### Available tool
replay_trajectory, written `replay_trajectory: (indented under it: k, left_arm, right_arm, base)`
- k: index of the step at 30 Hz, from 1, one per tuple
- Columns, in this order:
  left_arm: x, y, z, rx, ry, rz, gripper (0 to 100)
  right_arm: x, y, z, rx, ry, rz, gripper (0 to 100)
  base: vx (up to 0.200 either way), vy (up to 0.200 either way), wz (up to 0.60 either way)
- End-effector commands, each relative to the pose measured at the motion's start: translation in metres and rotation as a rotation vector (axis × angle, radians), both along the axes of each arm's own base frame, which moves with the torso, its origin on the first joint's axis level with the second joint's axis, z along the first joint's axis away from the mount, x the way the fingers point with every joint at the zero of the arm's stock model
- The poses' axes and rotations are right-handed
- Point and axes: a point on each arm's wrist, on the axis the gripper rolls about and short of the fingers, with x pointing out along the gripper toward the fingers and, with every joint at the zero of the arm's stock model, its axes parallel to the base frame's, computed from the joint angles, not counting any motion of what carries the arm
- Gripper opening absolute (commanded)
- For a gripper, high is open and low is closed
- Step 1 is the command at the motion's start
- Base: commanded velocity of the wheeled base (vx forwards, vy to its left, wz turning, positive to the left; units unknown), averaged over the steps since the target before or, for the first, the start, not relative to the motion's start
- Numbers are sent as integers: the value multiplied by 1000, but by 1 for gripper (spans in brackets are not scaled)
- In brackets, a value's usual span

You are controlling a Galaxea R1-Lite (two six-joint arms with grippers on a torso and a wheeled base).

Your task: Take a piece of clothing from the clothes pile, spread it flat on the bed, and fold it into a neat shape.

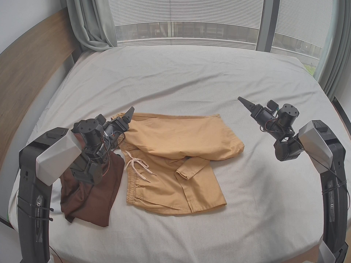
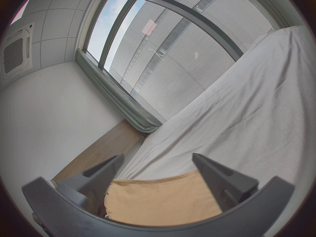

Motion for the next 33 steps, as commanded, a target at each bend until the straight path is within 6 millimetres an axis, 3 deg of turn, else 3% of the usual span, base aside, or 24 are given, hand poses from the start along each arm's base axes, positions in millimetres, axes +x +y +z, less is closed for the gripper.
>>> replay_trajectory:
  k: [1,8,17,21,23,28,33]
  left_arm:
    - [3,0,-1,0,6,3,100]
    - [0,0,-6,3,46,41,100]
    - [-35,8,-6,46,178,48,100]
    - [-43,10,-5,67,190,47,100]
    - [-56,14,3,69,196,9,100]
    - [-64,23,4,73,217,11,100]
    - [-86,28,5,83,236,4,100]
  right_arm:
    - [2,-5,-2,1,-1,-15,100]
    - [-23,-1,-7,-8,47,-5,100]
    - [-81,39,-14,-31,125,93,100]
    - [-93,50,-19,-54,145,119,100]
    - [-110,70,-26,-68,170,174,100]
    - [-125,93,-32,-78,192,237,100]
    - [-134,113,-41,-99,248,290,100]
  base:
    - [0,0,0]
    - [0,0,0]
    - [0,0,0]
    - [0,0,0]
    - [0,0,0]
    - [0,0,0]
    - [0,0,0]
